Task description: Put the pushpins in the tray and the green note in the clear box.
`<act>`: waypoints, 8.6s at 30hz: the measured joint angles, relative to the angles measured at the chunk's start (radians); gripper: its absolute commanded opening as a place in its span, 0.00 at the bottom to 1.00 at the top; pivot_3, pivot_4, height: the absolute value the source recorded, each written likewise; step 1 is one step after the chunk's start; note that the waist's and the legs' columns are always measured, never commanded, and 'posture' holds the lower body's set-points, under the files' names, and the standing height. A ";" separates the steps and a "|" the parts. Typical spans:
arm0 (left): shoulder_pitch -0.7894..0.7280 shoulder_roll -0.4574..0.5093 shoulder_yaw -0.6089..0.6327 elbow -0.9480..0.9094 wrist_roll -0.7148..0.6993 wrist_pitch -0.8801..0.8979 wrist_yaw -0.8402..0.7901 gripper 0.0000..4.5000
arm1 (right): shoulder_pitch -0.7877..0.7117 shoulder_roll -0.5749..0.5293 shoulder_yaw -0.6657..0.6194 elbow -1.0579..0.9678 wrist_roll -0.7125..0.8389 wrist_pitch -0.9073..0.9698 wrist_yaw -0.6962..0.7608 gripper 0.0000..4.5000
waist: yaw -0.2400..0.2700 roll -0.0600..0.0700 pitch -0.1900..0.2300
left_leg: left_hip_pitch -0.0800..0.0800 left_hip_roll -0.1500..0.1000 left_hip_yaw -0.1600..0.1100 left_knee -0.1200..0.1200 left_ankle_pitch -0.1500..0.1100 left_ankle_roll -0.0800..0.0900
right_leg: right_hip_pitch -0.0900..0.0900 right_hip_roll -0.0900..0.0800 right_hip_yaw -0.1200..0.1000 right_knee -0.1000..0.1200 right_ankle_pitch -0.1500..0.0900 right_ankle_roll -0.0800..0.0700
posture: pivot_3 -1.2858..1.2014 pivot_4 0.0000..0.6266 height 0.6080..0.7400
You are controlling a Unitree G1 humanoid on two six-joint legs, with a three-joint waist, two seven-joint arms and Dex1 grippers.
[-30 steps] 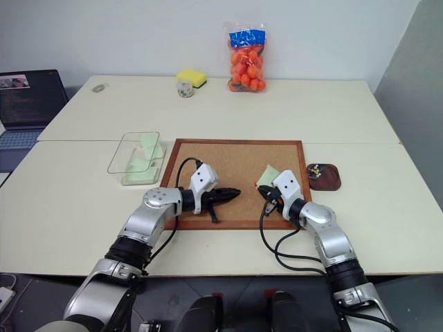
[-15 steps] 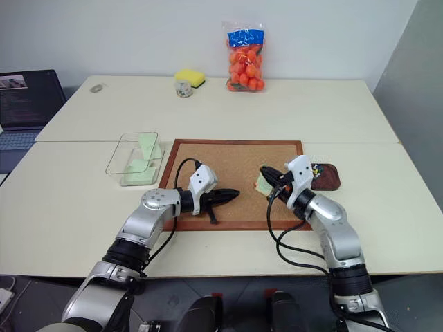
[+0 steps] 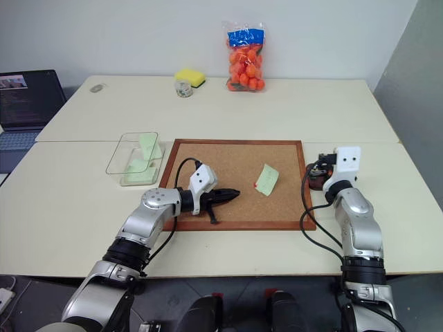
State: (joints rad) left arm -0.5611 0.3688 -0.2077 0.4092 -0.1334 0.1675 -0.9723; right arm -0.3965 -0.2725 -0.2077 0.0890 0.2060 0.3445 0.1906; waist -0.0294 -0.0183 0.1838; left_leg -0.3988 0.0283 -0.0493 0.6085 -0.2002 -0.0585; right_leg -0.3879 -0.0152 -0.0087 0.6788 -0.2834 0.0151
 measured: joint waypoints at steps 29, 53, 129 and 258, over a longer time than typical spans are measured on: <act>-0.001 -0.004 0.000 0.001 0.000 0.000 0.001 0.00 | 0.013 -0.050 0.039 -0.020 0.012 0.055 0.054 1.00 | 0.000 0.000 0.000 | 0.000 0.000 0.000 0.000 0.000 0.000 | 0.000 0.000 0.000 0.000 0.000 0.000 | 0.52 0.24 1.00; -0.012 -0.005 -0.002 0.015 0.000 0.000 0.000 0.00 | 0.061 -0.016 0.379 -0.112 0.028 -0.075 0.470 1.00 | 0.000 0.000 0.000 | 0.000 0.000 -0.001 0.001 0.000 0.000 | 0.000 0.000 -0.001 -0.001 0.000 0.000 | 0.52 0.24 1.00; 0.007 -0.064 0.109 -0.038 -0.136 0.197 0.029 0.46 | -0.100 0.059 0.325 0.005 -0.048 -0.136 0.375 0.00 | 0.000 -0.001 0.001 | -0.001 0.000 -0.001 0.001 0.000 0.000 | -0.001 0.000 -0.001 0.000 0.000 0.000 | 0.52 0.24 1.00; -0.083 -0.081 -0.016 -0.274 -0.092 0.190 0.047 0.00 | 0.015 -0.079 -0.041 -0.171 0.128 0.319 0.132 0.98 | -0.003 -0.004 0.004 | -0.002 0.000 0.001 0.001 0.000 0.000 | -0.002 0.000 0.001 0.000 0.000 0.000 | 0.52 0.24 1.00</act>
State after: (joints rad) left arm -0.6444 0.2874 -0.2239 0.1351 -0.2254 0.3573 -0.9249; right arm -0.3816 -0.3517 -0.2483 -0.0817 0.3337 0.6631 0.3228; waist -0.0325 -0.0225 0.1881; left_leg -0.4008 0.0279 -0.0488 0.6093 -0.2002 -0.0584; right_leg -0.3895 -0.0151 -0.0079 0.6792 -0.2832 0.0152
